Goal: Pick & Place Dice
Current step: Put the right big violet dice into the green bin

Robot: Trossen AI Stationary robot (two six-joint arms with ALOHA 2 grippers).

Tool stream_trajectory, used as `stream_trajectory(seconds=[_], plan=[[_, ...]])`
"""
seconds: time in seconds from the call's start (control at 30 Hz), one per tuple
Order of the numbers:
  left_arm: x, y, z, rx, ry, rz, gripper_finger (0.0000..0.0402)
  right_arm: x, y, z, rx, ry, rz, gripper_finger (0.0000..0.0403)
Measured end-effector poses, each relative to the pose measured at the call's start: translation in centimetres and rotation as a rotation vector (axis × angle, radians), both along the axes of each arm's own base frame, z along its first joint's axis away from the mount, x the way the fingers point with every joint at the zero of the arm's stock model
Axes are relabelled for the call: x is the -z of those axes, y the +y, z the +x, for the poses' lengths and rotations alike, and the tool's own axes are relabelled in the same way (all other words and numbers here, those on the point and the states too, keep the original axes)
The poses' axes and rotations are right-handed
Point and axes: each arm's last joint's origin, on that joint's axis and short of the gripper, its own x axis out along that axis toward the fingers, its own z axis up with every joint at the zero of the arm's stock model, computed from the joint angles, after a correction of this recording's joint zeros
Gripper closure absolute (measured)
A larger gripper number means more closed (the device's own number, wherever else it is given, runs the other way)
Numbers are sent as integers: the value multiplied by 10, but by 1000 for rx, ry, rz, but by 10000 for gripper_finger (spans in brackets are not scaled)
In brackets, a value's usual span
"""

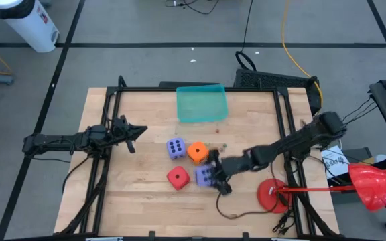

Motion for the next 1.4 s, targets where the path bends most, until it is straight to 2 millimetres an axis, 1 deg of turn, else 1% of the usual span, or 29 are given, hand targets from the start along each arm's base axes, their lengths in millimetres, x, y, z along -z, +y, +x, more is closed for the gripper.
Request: stream_trajectory(seconds=[0.07,0.13,0.2,0.33,0.47,0.57,0.67,0.73,0.83,0.9,1.03,1.13,1.23,1.4], plan=[[0,0,0,-1,0,0,392,-28,-19,-5,131,-93,-40,41],[0,0,0,-1,0,0,392,-48,-42,-11,236,-140,-77,42],[0,0,0,-1,-1,-1,392,-59,-67,-16,311,-149,-85,44],[0,0,0,-1,-1,-1,392,-66,-119,-22,381,-138,-78,45],[0,0,0,0,-1,-2,392,-60,-167,-29,388,-82,-71,42],[1,0,0,3,11,-2,392,-55,-197,-34,392,-57,-86,43],[3,-1,0,23,26,-11,392,-54,-221,-45,347,-58,-56,42],[3,-1,0,37,30,-11,392,-50,-236,-47,324,-60,-28,42],[2,-1,0,43,22,-13,392,-37,-258,-53,381,-8,-15,42],[1,-1,0,50,16,19,392,-28,-272,-54,406,11,-28,42],[-7,-1,1,50,-15,174,392,-6,-291,-54,437,80,-38,42],[-9,-1,0,48,-28,185,392,3,-301,-49,440,59,-75,42],[-8,-1,0,48,-12,208,392,13,-308,-44,433,57,-90,42],[-9,-1,0,51,-6,247,392,35,-311,-38,403,119,-96,33]])
